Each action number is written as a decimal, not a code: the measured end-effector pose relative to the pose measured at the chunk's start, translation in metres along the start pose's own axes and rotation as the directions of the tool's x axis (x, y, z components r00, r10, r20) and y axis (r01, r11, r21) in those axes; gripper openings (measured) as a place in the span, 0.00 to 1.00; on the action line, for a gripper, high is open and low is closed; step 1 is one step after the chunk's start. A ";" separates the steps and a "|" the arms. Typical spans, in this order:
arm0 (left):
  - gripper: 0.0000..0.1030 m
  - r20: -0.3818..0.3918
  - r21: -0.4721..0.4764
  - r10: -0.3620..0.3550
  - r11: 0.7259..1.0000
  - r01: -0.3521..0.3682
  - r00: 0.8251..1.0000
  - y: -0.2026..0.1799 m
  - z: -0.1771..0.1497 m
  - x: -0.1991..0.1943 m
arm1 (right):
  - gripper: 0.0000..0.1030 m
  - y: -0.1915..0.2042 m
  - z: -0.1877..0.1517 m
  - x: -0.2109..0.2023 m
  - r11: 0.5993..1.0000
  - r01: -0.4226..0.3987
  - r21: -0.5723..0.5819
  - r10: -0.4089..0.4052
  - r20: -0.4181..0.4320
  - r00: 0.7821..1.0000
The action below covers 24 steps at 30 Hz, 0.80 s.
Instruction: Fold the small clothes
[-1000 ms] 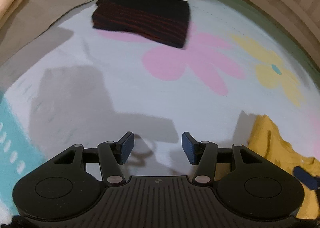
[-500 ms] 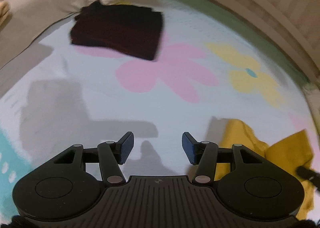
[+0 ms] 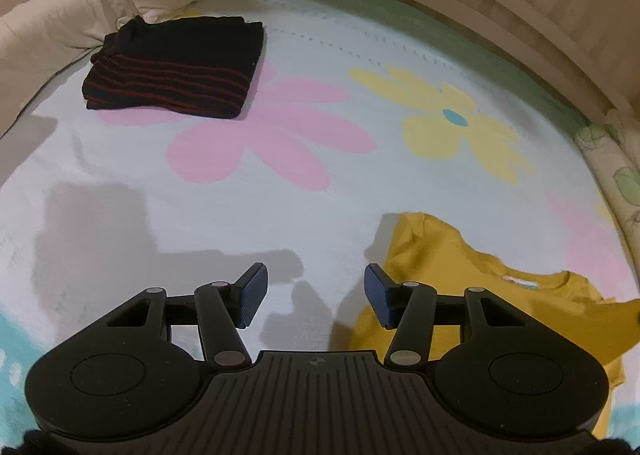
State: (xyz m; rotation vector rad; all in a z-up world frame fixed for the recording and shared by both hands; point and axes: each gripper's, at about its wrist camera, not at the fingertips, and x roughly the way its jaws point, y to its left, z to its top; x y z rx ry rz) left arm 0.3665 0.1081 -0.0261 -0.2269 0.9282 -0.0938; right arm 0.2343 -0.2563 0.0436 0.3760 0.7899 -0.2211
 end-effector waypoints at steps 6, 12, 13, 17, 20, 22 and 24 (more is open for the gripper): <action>0.50 -0.010 0.036 0.002 0.999 -0.002 1.000 -0.007 -0.003 0.002 | 0.15 -0.005 0.017 -0.018 0.999 -0.034 -0.023 0.037 0.102 0.994; 0.50 -0.034 0.109 -0.004 0.994 0.008 0.999 -0.024 -0.008 0.009 | 0.15 -0.022 0.009 0.012 0.999 0.037 0.023 -0.037 -0.007 0.999; 0.50 -0.031 0.121 -0.007 0.993 0.010 0.999 -0.027 -0.008 0.010 | 0.15 -0.022 0.007 0.016 0.999 0.039 0.014 -0.039 -0.018 0.999; 0.52 -0.018 0.161 -0.032 0.986 0.035 0.999 -0.047 -0.009 0.014 | 0.15 -0.023 0.004 0.023 1.000 0.023 0.006 -0.023 -0.040 0.999; 0.52 -0.012 0.215 -0.031 0.976 0.033 0.999 -0.066 -0.009 0.023 | 0.15 -0.022 0.004 0.025 1.000 0.011 0.001 -0.011 -0.046 0.999; 0.52 0.007 0.265 -0.012 0.964 0.010 1.000 -0.076 -0.008 0.029 | 0.15 -0.021 0.003 0.023 1.000 0.002 -0.008 -0.002 -0.045 0.999; 0.52 0.014 0.329 0.008 0.944 -0.012 1.000 -0.084 -0.007 0.036 | 0.15 -0.021 0.000 0.023 1.000 -0.005 -0.019 0.004 -0.045 0.999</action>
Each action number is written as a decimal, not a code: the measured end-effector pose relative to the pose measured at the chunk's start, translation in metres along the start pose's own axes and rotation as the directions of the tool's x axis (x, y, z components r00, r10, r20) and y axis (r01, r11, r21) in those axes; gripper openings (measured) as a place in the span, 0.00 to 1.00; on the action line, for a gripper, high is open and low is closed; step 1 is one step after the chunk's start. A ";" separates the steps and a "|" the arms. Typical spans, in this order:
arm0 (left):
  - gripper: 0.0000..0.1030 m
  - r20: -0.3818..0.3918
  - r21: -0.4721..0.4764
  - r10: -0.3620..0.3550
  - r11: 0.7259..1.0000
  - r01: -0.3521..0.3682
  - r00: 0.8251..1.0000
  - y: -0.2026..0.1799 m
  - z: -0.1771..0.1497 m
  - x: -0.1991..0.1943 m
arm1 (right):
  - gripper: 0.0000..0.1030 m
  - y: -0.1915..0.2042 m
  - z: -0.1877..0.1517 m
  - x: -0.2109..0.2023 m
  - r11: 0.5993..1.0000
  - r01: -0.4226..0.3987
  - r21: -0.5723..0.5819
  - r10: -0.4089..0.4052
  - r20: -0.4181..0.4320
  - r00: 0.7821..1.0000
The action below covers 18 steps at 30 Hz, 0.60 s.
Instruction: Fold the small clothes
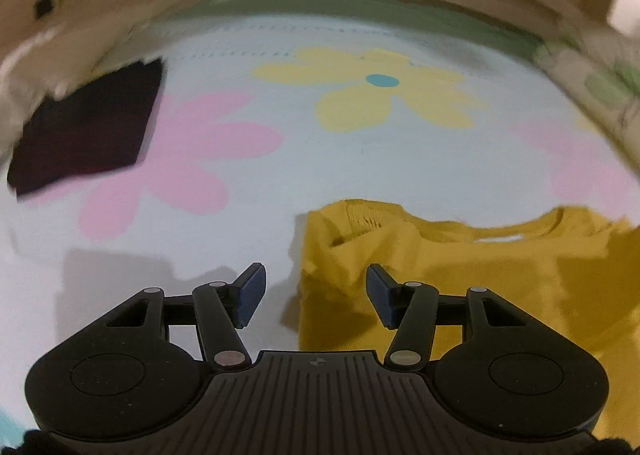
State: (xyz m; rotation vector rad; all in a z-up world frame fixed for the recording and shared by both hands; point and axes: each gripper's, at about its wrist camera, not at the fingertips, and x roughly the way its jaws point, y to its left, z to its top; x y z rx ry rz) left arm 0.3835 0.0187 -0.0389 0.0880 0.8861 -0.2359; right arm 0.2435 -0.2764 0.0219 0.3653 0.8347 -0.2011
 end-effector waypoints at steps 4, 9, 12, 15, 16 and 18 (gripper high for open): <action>0.52 -0.035 0.058 0.001 0.998 0.001 0.999 -0.007 0.004 0.020 | 0.15 -0.001 -0.003 0.006 1.000 0.000 -0.023 0.000 -0.014 1.000; 0.54 -0.031 0.067 0.113 0.992 -0.110 0.993 0.006 0.012 0.043 | 0.15 -0.005 -0.003 0.008 1.000 -0.008 -0.009 0.008 -0.024 1.000; 0.55 0.000 0.104 0.290 0.952 -0.289 0.957 0.015 0.014 0.050 | 0.15 -0.005 -0.002 0.008 1.000 -0.015 -0.012 0.015 -0.025 1.000; 0.55 0.008 0.130 0.390 0.913 -0.387 0.921 0.029 0.012 0.053 | 0.16 -0.005 -0.001 0.010 0.999 -0.032 -0.006 0.032 -0.026 0.999; 0.55 -0.004 0.088 0.373 0.924 -0.371 0.928 0.038 0.012 0.050 | 0.16 -0.005 0.000 0.010 0.999 -0.039 -0.007 0.039 -0.023 0.999; 0.55 -0.006 -0.002 0.318 0.948 -0.318 0.948 0.051 0.014 0.041 | 0.16 -0.003 0.000 0.010 0.999 -0.046 -0.016 0.046 -0.016 0.999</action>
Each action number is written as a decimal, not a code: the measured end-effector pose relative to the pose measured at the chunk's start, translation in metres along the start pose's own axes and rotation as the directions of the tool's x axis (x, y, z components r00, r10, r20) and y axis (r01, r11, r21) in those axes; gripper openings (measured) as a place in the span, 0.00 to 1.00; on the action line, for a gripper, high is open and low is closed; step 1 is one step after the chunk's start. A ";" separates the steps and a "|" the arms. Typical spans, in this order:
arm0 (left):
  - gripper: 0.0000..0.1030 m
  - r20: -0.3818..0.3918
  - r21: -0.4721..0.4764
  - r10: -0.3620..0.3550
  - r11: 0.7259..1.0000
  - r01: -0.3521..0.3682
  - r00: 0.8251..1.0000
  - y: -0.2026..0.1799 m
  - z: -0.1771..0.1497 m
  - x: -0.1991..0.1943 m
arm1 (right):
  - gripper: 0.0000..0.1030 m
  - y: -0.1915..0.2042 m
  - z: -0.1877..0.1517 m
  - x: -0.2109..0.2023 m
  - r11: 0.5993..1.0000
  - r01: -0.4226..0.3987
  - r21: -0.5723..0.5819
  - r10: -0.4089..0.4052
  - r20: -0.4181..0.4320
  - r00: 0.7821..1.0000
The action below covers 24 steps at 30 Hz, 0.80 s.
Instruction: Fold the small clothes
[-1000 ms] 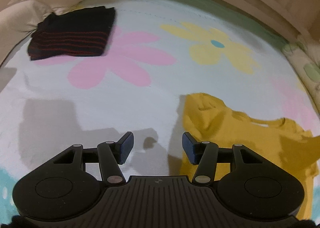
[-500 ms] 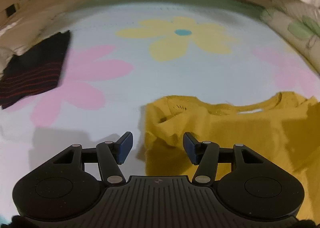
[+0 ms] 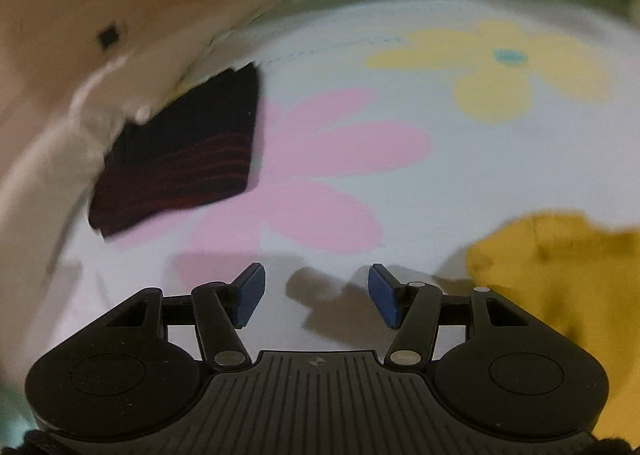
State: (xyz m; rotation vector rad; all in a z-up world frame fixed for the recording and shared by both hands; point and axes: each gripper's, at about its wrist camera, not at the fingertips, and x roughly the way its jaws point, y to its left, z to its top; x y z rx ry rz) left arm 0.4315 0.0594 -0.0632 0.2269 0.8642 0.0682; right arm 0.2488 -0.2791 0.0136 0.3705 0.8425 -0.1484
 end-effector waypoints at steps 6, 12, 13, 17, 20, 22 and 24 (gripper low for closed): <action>0.55 0.024 -0.045 -0.112 0.993 0.113 0.993 0.006 0.010 -0.018 | 0.25 -0.006 0.000 0.003 0.998 0.048 0.029 -0.048 -0.022 0.999; 0.55 -0.015 0.035 -0.245 0.969 0.246 0.969 -0.028 0.010 -0.027 | 0.48 -0.025 -0.001 -0.001 0.989 0.121 0.090 -0.121 -0.006 0.993; 0.55 -0.021 0.066 -0.261 0.963 0.262 0.965 -0.035 0.008 -0.032 | 0.48 -0.027 0.001 -0.003 0.987 0.126 0.098 -0.127 0.003 0.992; 0.56 -0.042 0.147 -0.328 0.932 0.330 0.944 -0.056 -0.003 -0.046 | 0.49 -0.033 0.007 -0.012 0.985 0.105 0.138 -0.111 0.035 0.993; 0.56 -0.084 0.182 -0.344 0.918 0.354 0.935 -0.063 -0.016 -0.043 | 0.49 -0.033 0.007 -0.015 0.986 0.090 0.142 -0.096 0.039 0.995; 0.59 -0.102 0.237 -0.230 0.939 0.248 0.968 -0.064 -0.027 -0.035 | 0.49 -0.031 0.005 -0.015 0.988 0.081 0.134 -0.086 0.032 0.996; 0.71 -0.076 0.176 -0.220 0.957 0.230 0.972 -0.048 -0.035 -0.032 | 0.49 -0.028 0.005 -0.015 0.990 0.068 0.126 -0.072 0.027 0.997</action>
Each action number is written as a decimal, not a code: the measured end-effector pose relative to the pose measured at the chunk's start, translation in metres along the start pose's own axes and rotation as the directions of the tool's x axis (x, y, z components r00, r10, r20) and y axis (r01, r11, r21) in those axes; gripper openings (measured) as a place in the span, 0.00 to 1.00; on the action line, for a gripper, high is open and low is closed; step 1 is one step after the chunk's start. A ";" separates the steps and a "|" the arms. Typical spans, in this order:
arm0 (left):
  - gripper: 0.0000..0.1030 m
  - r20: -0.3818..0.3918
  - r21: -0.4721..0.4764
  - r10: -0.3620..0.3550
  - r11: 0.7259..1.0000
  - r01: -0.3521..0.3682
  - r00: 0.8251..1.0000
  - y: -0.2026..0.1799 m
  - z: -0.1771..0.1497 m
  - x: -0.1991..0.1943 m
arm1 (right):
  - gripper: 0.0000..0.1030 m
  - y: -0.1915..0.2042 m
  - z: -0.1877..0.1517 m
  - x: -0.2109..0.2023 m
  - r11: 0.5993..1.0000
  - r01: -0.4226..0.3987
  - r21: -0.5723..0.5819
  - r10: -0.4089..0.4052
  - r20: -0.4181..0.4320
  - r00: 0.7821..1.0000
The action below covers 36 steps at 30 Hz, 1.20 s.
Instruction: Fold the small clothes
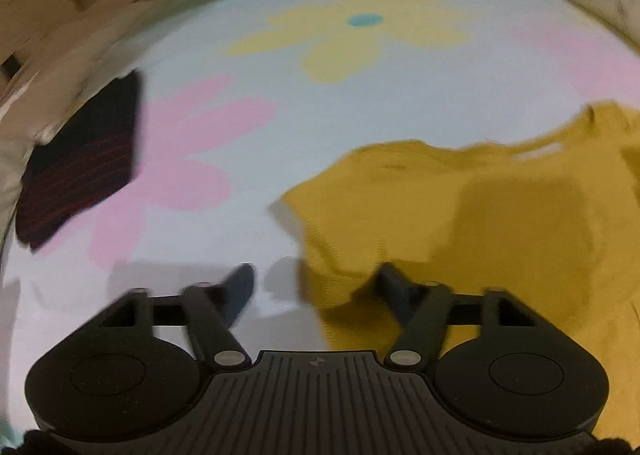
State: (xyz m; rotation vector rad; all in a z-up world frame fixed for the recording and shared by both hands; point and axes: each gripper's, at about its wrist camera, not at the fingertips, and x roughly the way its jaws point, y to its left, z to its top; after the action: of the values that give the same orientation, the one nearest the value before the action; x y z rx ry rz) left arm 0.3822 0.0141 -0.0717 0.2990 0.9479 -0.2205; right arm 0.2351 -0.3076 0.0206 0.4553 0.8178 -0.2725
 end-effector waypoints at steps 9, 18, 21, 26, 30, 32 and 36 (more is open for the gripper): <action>0.70 -0.061 -0.199 0.135 0.969 -0.144 0.989 0.049 -0.017 0.001 | 0.49 0.019 -0.005 -0.003 0.997 -0.058 -0.053 0.058 -0.002 0.998; 0.69 0.119 -0.195 0.036 0.981 -0.012 0.992 0.015 0.007 -0.028 | 0.59 0.026 -0.010 0.004 0.993 -0.087 -0.079 0.086 -0.026 0.996; 0.70 0.093 -0.092 0.016 0.996 -0.008 0.996 -0.010 0.004 -0.018 | 0.70 0.030 -0.016 0.010 0.990 -0.084 -0.111 0.079 -0.053 0.996; 0.85 0.047 -0.043 0.061 0.997 -0.059 0.997 -0.014 -0.015 0.002 | 0.81 0.031 -0.029 0.028 0.984 -0.024 -0.174 0.006 -0.105 0.994; 0.96 0.019 -0.135 0.036 0.990 -0.033 0.999 0.007 -0.019 0.007 | 0.86 0.019 -0.040 0.044 0.979 0.042 -0.199 -0.072 -0.147 0.986; 1.00 0.011 -0.175 0.018 0.984 -0.016 1.000 0.015 -0.023 0.008 | 0.94 0.015 -0.043 0.047 0.973 0.076 -0.219 -0.108 -0.137 0.985; 1.00 0.008 -0.241 -0.026 0.970 0.027 1.000 0.025 -0.027 0.009 | 0.97 0.004 -0.042 0.045 0.984 0.046 -0.172 -0.070 -0.138 0.988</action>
State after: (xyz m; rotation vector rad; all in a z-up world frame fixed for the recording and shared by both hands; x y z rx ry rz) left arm 0.3750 0.0466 -0.0902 0.0622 0.9640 -0.1283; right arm 0.2390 -0.2861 -0.0370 0.2948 0.9873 -0.2239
